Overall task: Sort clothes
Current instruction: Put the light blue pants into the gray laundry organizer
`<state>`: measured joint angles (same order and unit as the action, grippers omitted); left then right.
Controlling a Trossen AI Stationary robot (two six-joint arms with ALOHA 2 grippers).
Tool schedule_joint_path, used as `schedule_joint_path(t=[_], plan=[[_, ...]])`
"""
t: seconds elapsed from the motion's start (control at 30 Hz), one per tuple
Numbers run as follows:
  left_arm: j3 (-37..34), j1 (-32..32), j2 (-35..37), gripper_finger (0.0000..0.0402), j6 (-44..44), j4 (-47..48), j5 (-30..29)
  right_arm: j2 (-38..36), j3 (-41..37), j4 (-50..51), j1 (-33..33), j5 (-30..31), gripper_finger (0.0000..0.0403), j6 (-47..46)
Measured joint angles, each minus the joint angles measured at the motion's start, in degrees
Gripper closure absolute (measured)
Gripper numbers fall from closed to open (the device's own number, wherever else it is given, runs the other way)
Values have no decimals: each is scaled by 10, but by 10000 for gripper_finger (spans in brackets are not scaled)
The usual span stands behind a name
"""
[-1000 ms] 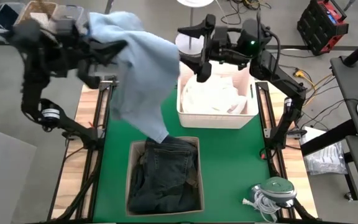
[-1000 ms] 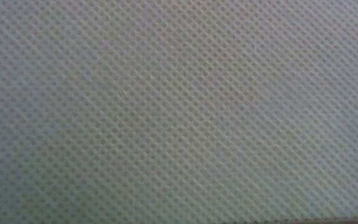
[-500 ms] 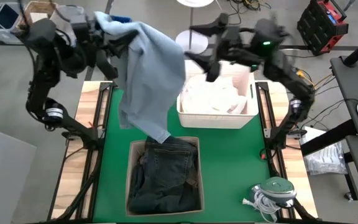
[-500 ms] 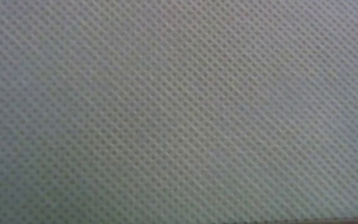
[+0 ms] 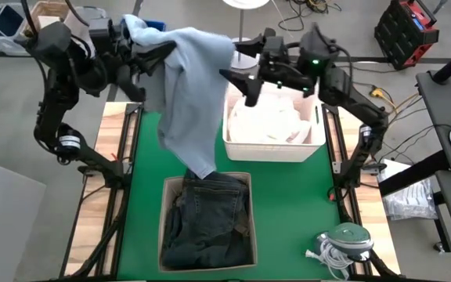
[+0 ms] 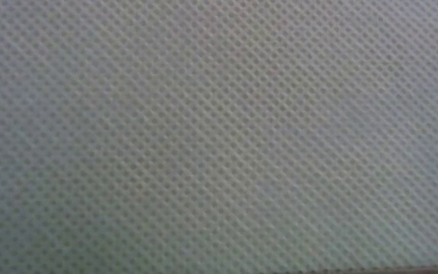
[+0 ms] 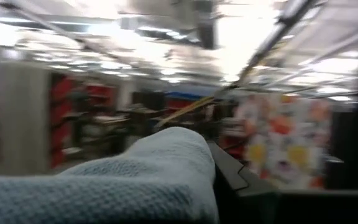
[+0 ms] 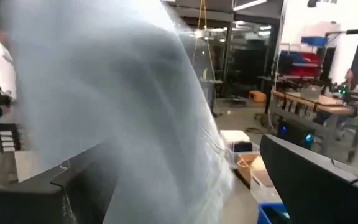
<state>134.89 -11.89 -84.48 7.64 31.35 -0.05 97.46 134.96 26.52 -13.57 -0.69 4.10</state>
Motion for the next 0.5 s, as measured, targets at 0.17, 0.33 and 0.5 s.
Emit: schedule_joint_path(t=[0.17, 0.33, 0.5], plan=[[0, 0, -2, 401, 26, -14, 75, 16, 0, -14, -5, -26, 35, 16], [0, 0, -8, 401, 26, -16, 102, 23, -1, -88, -11, -190, 35, 26], [0, 0, -30, 401, 24, -25, 121, 43, -1, -154, -7, -233, 35, 16]])
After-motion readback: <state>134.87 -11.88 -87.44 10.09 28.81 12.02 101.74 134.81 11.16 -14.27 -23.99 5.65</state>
